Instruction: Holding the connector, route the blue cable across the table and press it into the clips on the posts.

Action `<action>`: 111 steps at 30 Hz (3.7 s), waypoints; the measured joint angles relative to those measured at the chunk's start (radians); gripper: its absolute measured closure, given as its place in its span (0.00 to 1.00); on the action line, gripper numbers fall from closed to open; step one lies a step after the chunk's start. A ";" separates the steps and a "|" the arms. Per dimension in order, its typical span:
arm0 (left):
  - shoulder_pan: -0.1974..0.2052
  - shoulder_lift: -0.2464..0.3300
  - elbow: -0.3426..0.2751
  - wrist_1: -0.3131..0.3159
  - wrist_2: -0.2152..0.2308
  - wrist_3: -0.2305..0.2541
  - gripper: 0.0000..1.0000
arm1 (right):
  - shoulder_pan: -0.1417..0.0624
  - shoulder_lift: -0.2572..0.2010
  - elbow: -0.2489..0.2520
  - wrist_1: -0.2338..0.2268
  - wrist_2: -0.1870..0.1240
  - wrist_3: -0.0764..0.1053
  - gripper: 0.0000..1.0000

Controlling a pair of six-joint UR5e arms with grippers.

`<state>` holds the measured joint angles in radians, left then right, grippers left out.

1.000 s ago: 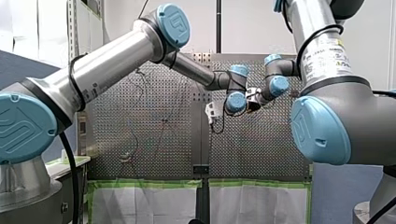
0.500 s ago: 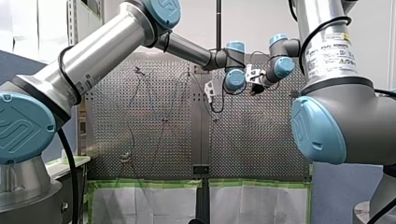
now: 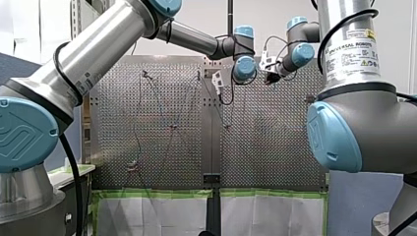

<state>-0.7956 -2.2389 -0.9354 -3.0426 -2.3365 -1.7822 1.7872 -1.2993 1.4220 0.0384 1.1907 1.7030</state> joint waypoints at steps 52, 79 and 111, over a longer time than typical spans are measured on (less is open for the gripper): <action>0.133 -0.087 -0.002 0.252 0.363 -0.006 0.64 | -0.008 0.062 -0.125 0.014 -0.034 -0.005 1.00; 0.069 -0.023 -0.044 0.055 0.242 -0.066 0.00 | -0.009 0.068 -0.125 0.015 -0.045 -0.009 1.00; 0.063 0.251 -0.318 0.255 0.311 -0.108 0.00 | 0.007 0.071 -0.123 0.017 -0.062 -0.007 1.00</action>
<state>-0.7322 -1.9877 -1.2536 -2.7880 -2.0255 -1.8897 1.7943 -1.2281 1.2988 0.0559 1.1291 1.6965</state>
